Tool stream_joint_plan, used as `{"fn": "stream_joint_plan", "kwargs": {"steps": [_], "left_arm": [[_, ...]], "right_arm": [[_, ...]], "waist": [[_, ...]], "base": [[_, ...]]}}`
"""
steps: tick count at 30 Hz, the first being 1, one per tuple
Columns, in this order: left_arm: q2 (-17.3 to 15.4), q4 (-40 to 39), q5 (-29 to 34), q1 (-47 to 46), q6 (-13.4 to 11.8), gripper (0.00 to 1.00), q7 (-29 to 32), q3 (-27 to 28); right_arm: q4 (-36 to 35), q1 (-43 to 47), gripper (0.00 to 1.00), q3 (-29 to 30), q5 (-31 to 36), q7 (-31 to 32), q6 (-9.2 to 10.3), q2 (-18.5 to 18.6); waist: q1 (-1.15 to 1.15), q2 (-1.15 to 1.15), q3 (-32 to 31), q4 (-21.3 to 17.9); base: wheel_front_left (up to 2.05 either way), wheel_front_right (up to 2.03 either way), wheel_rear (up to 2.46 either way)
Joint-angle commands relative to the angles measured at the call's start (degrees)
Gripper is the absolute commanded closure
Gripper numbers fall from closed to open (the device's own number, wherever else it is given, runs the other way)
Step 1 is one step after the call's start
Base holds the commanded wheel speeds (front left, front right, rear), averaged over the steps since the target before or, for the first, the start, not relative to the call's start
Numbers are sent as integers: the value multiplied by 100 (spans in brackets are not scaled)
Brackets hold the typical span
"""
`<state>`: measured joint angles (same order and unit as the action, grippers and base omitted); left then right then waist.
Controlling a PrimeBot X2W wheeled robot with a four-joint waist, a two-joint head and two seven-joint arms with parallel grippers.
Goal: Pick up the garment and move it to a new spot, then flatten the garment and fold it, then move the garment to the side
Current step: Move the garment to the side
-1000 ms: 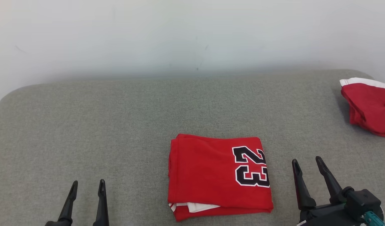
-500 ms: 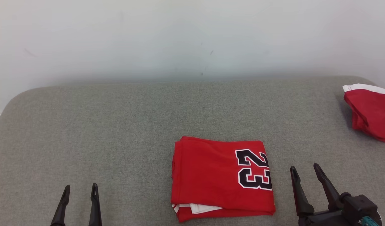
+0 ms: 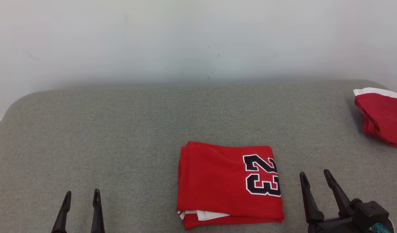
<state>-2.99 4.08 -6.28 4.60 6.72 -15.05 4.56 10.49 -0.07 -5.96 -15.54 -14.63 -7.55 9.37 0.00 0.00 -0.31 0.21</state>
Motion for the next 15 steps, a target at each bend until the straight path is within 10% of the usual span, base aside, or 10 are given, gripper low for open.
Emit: {"fn": "stream_joint_plan", "kwargs": {"steps": [1, 15], "left_arm": [[-2, -28, 23, 62, -13, 0, -15, 17], [7, -55, -18, -51, -40, 0, -15, -89]], "right_arm": [[15, 20, 0, 16, 28, 1, 17, -11], [341, -524, 0, -82, -63, 395, 17, 112]], "waist": [[0, 0, -1, 3], [0, 0, 202, 99]], "base": [[0, 0, 0], [0, 0, 0]]}}
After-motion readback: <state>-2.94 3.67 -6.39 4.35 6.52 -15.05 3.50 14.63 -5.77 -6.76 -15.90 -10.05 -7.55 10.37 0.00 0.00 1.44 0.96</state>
